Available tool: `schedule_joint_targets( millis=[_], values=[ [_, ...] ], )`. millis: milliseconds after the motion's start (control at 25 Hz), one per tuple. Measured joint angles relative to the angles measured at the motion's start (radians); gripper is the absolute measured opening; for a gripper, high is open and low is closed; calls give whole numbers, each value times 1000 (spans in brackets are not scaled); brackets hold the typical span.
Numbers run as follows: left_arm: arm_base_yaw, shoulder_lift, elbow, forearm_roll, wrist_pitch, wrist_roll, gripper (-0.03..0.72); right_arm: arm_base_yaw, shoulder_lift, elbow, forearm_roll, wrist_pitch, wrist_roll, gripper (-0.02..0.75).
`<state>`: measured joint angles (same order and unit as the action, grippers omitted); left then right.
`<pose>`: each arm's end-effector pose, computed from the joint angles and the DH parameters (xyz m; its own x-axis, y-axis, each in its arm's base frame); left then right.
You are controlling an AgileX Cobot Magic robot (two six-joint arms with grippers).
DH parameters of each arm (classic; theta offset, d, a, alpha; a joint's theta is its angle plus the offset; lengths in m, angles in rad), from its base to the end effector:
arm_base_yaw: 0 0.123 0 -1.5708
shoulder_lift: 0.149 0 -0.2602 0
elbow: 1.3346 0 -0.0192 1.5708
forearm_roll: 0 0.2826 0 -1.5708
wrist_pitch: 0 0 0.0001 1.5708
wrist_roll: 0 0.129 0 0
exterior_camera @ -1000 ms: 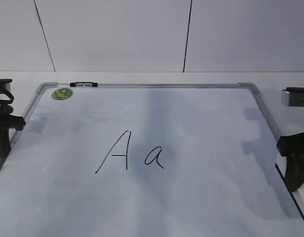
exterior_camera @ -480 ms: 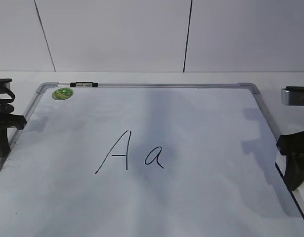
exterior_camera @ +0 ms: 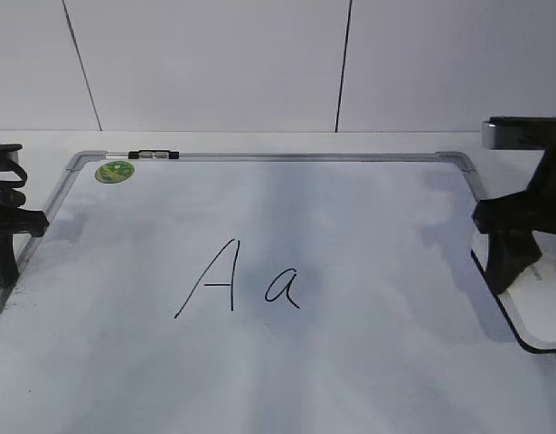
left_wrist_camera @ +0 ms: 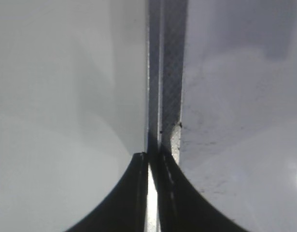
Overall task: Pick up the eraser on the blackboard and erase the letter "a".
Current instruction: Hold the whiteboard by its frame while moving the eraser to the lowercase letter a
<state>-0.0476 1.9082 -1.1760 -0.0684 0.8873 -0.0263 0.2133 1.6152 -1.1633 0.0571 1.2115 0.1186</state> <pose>0.3633 -0.0242 0.0697 -0.9991 -0.0219 -0.0359 -0.0199 0.9983 -0.0556 0.3114 0.0745 0.1667 -0.9971 -0.0747 0.0122 -0.0740 0.9959 0.0522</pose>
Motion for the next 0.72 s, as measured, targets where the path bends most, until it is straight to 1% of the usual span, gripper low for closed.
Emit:
schedule_joint_targets(
  millis=[440, 720],
  values=[
    [0, 0, 0, 0, 0, 0, 15, 180, 208, -296, -57, 4, -8, 566],
    [0, 0, 0, -1, 0, 0, 15, 260, 336, -433, -66, 4, -8, 566]
  ],
)
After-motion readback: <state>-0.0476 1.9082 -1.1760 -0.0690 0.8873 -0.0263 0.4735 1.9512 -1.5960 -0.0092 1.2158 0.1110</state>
